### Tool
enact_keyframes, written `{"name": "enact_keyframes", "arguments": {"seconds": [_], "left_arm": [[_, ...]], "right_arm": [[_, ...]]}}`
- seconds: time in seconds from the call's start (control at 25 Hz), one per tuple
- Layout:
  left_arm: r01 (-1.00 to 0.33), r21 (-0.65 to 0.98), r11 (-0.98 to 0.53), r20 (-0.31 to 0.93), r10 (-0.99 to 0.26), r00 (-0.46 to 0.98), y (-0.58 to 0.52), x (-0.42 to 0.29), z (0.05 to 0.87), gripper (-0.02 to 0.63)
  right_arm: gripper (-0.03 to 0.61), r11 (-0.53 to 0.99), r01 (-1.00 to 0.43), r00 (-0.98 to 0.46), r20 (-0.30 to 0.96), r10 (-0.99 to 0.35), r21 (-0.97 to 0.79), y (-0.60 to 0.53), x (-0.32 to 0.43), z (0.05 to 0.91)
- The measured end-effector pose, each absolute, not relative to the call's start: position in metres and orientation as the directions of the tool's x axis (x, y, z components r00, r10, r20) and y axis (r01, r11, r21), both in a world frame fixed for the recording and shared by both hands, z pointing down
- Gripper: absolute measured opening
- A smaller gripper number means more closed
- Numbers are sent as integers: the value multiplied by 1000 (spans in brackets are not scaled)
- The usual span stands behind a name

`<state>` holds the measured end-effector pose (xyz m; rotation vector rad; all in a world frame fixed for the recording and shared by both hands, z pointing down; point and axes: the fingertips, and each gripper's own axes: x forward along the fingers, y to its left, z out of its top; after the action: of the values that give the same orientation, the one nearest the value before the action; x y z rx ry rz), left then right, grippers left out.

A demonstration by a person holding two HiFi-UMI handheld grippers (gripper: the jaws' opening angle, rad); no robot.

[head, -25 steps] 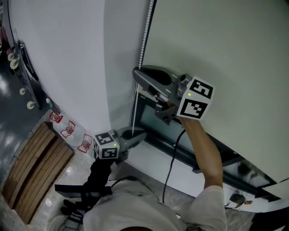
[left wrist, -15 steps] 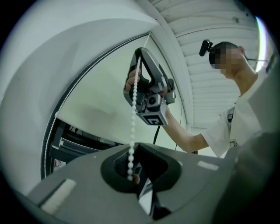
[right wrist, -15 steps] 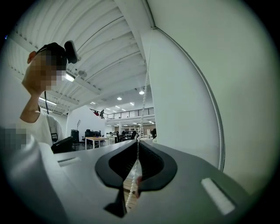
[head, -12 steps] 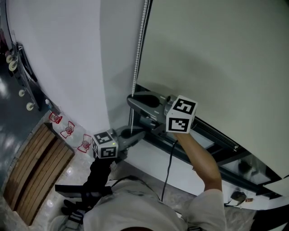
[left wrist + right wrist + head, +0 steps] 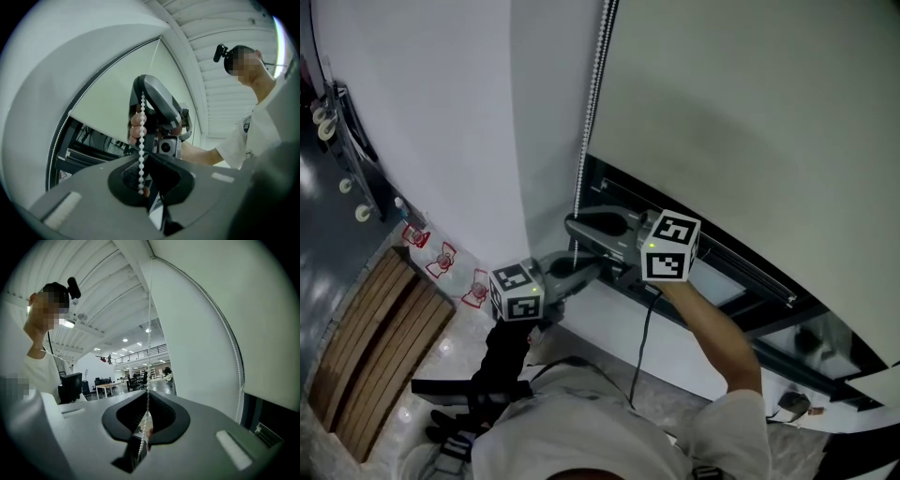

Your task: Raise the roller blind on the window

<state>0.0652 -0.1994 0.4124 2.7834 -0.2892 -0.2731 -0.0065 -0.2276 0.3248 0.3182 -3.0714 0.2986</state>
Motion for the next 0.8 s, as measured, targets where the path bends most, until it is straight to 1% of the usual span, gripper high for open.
{"name": "enact_keyframes", "arguments": {"seconds": [0.12, 0.16, 0.2, 0.28, 0.32, 0.4, 0.52, 0.8], "left_arm": [[-163, 341, -926, -154, -226, 962, -197, 66, 413, -2], [-161, 343, -926, -154, -224, 962, -196, 66, 414, -2], [-160, 345, -925, -153, -223, 963, -196, 67, 415, -2], [-160, 349, -923, -154, -225, 962, -196, 66, 416, -2], [-160, 349, -923, -155, -226, 962, -196, 66, 417, -2], [-158, 347, -924, -156, -223, 962, -195, 67, 417, -2], [-156, 348, -924, -159, -222, 962, -195, 68, 416, -2], [-156, 350, -924, -157, -222, 962, -195, 67, 417, -2]], "right_arm": [[21, 964, -204, -979, 36, -201, -167, -228, 0, 321], [57, 966, -210, -978, 48, -205, -148, -229, 1, 321], [123, 967, -214, -977, 53, -209, -137, -231, 3, 319], [175, 965, -215, -976, 11, -216, -149, -239, 6, 300], [188, 964, -217, -975, -24, -223, -154, -245, 8, 284], [195, 965, -231, -967, -79, -242, -129, -256, 12, 247], [199, 965, -259, -958, -114, -262, -35, -269, 11, 193], [193, 963, -265, -946, -211, -248, 58, -286, 10, 84]]}}
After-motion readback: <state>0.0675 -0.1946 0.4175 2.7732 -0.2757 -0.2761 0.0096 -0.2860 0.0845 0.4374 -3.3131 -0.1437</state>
